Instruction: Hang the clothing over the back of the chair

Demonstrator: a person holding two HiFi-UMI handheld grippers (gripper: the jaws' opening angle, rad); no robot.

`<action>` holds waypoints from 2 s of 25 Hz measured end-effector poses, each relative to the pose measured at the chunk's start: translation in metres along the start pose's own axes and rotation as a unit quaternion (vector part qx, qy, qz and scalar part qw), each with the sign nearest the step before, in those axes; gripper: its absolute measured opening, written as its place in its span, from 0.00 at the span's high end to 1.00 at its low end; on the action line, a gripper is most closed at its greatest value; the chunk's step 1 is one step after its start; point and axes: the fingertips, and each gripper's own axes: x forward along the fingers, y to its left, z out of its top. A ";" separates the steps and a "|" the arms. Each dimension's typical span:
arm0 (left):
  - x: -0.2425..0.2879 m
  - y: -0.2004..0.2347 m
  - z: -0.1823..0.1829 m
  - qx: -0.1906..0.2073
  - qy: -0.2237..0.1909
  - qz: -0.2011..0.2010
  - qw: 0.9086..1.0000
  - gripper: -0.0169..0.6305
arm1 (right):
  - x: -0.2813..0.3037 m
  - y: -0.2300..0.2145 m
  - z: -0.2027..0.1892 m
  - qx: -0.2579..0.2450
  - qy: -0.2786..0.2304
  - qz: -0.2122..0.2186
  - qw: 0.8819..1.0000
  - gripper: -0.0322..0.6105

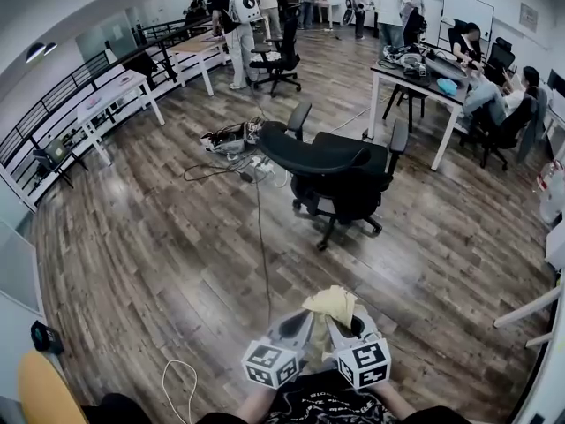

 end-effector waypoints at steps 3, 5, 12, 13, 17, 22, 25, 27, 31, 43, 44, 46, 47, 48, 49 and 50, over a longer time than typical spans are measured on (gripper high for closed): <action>0.013 0.007 0.000 -0.002 0.005 0.013 1.000 0.96 | 0.010 -0.010 0.002 -0.003 0.003 0.012 1.000 0.81; 0.022 0.011 0.002 -0.005 0.003 0.021 1.000 0.96 | 0.017 -0.018 0.003 -0.005 0.006 0.019 1.000 0.81; 0.057 0.020 0.016 -0.009 -0.002 0.046 0.999 0.96 | 0.036 -0.047 0.017 -0.010 0.004 0.038 0.999 0.81; 0.061 0.022 0.017 -0.010 -0.002 0.050 0.999 0.96 | 0.039 -0.050 0.019 -0.011 0.005 0.040 0.999 0.81; 0.075 0.026 0.019 -0.010 -0.008 0.065 0.998 0.96 | 0.047 -0.064 0.021 -0.018 0.005 0.044 0.999 0.81; 0.087 0.030 0.024 -0.002 -0.014 0.083 0.996 0.96 | 0.056 -0.075 0.024 -0.016 -0.001 0.040 0.999 0.81; 0.093 0.028 0.028 0.012 -0.015 0.090 0.996 0.96 | 0.057 -0.081 0.026 -0.011 -0.004 0.038 0.999 0.81; 0.095 0.029 0.031 0.019 -0.015 0.093 0.995 0.96 | 0.060 -0.083 0.027 -0.008 -0.007 0.037 0.999 0.81; 0.094 0.035 0.035 0.023 -0.016 0.097 0.995 0.96 | 0.065 -0.081 0.031 -0.006 -0.011 0.035 0.999 0.81; 0.103 0.071 0.070 0.051 -0.015 0.069 0.996 0.96 | 0.099 -0.074 0.062 -0.013 -0.030 0.011 0.999 0.81; 0.103 0.074 0.076 0.055 -0.018 0.063 0.996 0.96 | 0.102 -0.073 0.067 -0.013 -0.035 0.007 0.999 0.81; 0.102 0.080 0.090 0.065 -0.026 0.051 0.996 0.96 | 0.109 -0.070 0.080 -0.013 -0.043 0.000 0.999 0.81; 0.103 0.084 0.098 0.069 -0.031 0.045 0.996 0.96 | 0.113 -0.068 0.087 -0.014 -0.048 -0.002 0.999 0.81; 0.103 0.088 0.106 0.073 -0.037 0.038 0.996 0.96 | 0.117 -0.068 0.095 -0.014 -0.053 -0.005 0.998 0.81; 0.104 0.092 0.114 0.077 -0.043 0.031 0.996 0.96 | 0.121 -0.068 0.102 -0.014 -0.059 -0.008 0.998 0.81; 0.105 0.096 0.121 0.080 -0.049 0.024 0.995 0.96 | 0.124 -0.068 0.110 -0.015 -0.064 -0.011 0.998 0.81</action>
